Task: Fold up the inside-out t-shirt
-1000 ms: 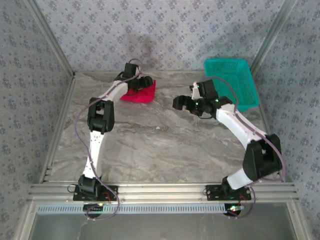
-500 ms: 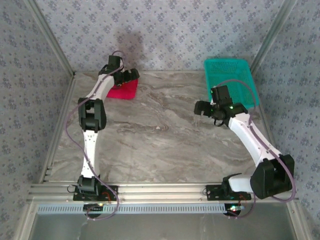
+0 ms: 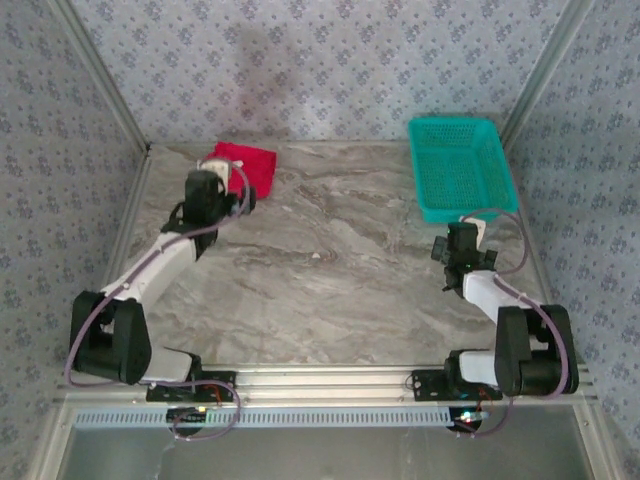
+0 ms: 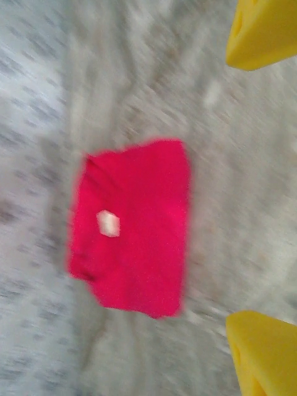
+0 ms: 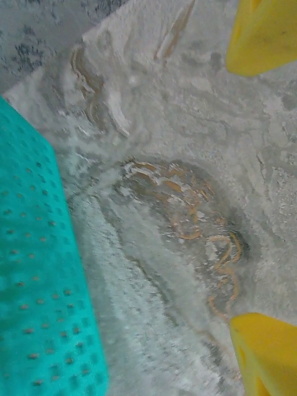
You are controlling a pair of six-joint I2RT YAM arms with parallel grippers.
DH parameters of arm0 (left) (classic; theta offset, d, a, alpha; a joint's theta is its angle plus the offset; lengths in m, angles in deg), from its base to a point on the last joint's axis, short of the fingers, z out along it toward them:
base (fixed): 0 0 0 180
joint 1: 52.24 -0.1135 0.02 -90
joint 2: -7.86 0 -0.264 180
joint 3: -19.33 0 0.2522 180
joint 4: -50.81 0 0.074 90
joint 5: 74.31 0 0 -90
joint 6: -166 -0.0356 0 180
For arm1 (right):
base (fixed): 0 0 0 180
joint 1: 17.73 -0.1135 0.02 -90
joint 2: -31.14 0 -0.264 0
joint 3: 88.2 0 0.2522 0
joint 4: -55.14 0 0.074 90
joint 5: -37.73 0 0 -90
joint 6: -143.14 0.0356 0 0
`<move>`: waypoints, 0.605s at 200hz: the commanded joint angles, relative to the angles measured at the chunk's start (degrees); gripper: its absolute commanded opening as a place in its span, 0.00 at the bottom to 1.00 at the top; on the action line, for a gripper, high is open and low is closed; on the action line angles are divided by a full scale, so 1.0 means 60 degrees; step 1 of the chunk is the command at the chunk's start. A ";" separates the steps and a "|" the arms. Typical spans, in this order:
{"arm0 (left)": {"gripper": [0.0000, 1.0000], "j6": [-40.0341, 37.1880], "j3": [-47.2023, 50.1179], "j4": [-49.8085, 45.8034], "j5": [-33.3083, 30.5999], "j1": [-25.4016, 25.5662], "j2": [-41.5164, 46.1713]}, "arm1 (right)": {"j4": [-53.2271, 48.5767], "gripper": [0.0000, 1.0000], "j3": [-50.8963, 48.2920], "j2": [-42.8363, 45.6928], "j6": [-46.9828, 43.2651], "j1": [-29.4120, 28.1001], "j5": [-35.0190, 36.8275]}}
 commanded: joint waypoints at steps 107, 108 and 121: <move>1.00 -0.0916 0.4765 0.7629 -0.0061 -0.2018 -0.1144 | 0.6756 1.00 -0.1077 -0.2077 -0.1678 0.0300 -0.2260; 1.00 -0.0879 0.4780 0.7682 -0.0054 -0.2044 -0.1219 | 0.6735 1.00 -0.1062 -0.2072 -0.1683 0.0298 -0.2263; 1.00 -0.0621 0.4965 0.8559 0.0056 -0.2293 -0.1673 | 0.6785 1.00 -0.1076 -0.2086 -0.1688 0.0299 -0.2260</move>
